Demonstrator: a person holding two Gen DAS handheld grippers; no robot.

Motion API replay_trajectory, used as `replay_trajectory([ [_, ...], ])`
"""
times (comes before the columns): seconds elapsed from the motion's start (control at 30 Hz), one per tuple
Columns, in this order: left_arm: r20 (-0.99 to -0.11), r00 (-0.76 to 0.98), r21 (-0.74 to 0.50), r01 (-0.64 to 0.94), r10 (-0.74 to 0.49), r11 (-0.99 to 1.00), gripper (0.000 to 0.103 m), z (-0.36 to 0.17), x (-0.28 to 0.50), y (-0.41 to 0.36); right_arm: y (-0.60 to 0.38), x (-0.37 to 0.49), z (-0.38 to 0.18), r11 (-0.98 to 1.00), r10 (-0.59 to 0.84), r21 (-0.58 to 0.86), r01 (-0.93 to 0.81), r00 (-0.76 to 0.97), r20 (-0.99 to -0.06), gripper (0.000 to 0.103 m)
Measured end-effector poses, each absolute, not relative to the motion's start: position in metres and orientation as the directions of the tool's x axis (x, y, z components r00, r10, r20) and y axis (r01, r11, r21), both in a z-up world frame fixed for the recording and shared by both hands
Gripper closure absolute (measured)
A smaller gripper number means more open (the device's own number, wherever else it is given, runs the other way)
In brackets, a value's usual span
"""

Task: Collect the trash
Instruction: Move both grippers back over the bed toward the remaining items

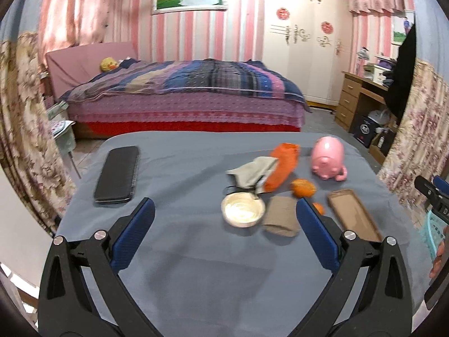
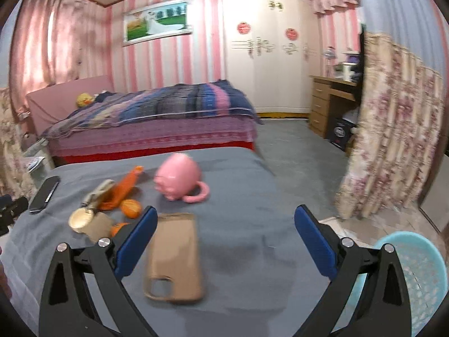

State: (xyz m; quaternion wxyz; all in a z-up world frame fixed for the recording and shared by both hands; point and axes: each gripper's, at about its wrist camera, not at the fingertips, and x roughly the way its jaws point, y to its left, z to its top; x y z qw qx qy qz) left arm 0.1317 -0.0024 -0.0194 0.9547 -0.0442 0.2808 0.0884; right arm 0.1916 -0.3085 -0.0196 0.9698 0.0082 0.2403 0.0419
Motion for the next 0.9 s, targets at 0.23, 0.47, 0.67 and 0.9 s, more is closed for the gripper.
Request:
replay_trajectory([
  [0.23,-0.565,0.802,-0.029,-0.256,0.196,0.966,0.006,-0.031,0.133,0.036,-0.253,0.214,-0.029,0.985,0.156,0.013,-0.173,0.855,-0.495,0.007],
  [0.47,-0.614,0.767,-0.054,-0.278,0.188,0.959,0.006,-0.059,0.149,0.046,-0.228,0.221,-0.048,0.969,0.183,-0.047,-0.242,0.833,-0.522,0.005],
  [0.67,-0.642,0.749,-0.068,-0.269,0.164,0.961,0.006,-0.078,0.171,0.038,-0.221,0.227,-0.051,0.965,0.131,-0.13,-0.23,0.844,-0.52,0.005],
  [0.9,-0.669,0.726,-0.037,-0.25,0.162,0.968,0.006,-0.088,0.198,0.02,-0.232,0.238,-0.061,0.968,0.144,-0.092,-0.234,0.816,-0.56,0.005],
])
